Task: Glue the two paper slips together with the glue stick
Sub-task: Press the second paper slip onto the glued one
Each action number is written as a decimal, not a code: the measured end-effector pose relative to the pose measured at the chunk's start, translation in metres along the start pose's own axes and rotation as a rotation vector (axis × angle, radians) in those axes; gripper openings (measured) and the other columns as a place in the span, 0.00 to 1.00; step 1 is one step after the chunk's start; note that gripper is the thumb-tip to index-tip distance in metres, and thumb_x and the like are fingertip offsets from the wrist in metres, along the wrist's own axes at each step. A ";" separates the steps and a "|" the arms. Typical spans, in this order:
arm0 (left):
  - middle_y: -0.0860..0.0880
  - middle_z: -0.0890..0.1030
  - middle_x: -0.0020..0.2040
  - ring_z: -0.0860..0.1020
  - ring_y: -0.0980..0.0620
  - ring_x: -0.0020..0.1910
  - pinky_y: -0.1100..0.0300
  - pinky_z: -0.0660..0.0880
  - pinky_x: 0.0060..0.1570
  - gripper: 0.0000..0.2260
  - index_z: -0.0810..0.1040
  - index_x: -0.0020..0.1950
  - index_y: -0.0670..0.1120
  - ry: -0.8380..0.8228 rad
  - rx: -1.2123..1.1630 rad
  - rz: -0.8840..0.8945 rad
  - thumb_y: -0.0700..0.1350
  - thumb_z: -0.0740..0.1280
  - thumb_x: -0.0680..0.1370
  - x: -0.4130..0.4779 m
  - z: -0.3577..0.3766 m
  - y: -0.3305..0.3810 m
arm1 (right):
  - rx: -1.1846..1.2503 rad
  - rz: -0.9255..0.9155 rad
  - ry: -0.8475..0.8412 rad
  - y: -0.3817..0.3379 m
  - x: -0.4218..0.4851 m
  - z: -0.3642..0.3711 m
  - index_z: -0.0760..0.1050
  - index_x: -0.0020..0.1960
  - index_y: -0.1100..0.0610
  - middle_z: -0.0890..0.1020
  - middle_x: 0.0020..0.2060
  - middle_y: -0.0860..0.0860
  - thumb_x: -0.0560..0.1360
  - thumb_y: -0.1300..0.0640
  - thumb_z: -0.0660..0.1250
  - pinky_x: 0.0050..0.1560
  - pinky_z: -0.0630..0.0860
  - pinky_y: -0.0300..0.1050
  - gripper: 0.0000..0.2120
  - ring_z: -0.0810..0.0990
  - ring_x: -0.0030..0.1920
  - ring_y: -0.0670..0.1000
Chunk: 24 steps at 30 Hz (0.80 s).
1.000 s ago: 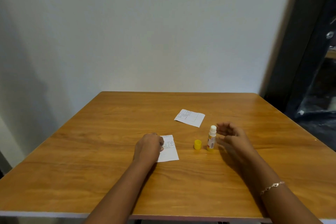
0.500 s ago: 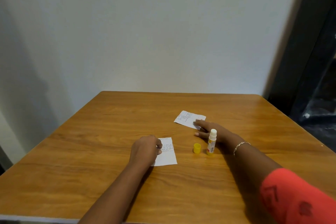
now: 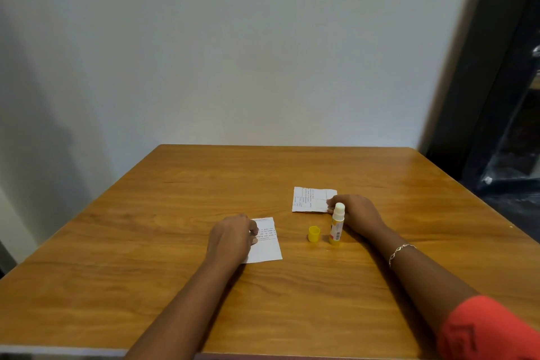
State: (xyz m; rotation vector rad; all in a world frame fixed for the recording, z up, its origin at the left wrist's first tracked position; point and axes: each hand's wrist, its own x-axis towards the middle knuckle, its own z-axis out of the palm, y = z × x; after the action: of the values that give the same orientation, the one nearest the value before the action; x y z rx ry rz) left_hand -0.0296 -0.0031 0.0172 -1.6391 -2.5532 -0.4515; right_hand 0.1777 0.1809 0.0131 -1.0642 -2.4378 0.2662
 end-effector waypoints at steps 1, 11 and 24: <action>0.51 0.80 0.55 0.76 0.51 0.52 0.62 0.66 0.40 0.10 0.78 0.57 0.53 -0.003 -0.008 -0.003 0.48 0.65 0.76 0.000 -0.001 0.000 | 0.013 0.016 0.021 0.000 -0.002 -0.002 0.80 0.50 0.56 0.85 0.48 0.56 0.73 0.58 0.64 0.45 0.76 0.51 0.09 0.81 0.48 0.58; 0.51 0.79 0.55 0.76 0.50 0.51 0.61 0.64 0.39 0.09 0.77 0.55 0.50 0.017 0.017 0.003 0.46 0.64 0.76 -0.006 -0.007 0.007 | 0.516 0.177 0.385 -0.014 0.000 -0.082 0.79 0.44 0.63 0.83 0.39 0.59 0.74 0.59 0.65 0.40 0.76 0.51 0.07 0.78 0.39 0.55; 0.49 0.81 0.45 0.78 0.53 0.44 0.60 0.76 0.45 0.13 0.79 0.55 0.44 0.441 -0.964 0.046 0.47 0.70 0.72 -0.019 -0.127 0.031 | 0.966 0.067 -0.107 -0.131 -0.034 -0.128 0.78 0.37 0.59 0.79 0.30 0.53 0.74 0.61 0.64 0.33 0.79 0.36 0.08 0.78 0.32 0.49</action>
State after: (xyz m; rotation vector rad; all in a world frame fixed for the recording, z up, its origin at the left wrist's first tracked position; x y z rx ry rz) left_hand -0.0059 -0.0435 0.1407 -1.4949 -2.0255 -1.9959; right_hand 0.1766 0.0657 0.1595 -0.6723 -1.9257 1.3686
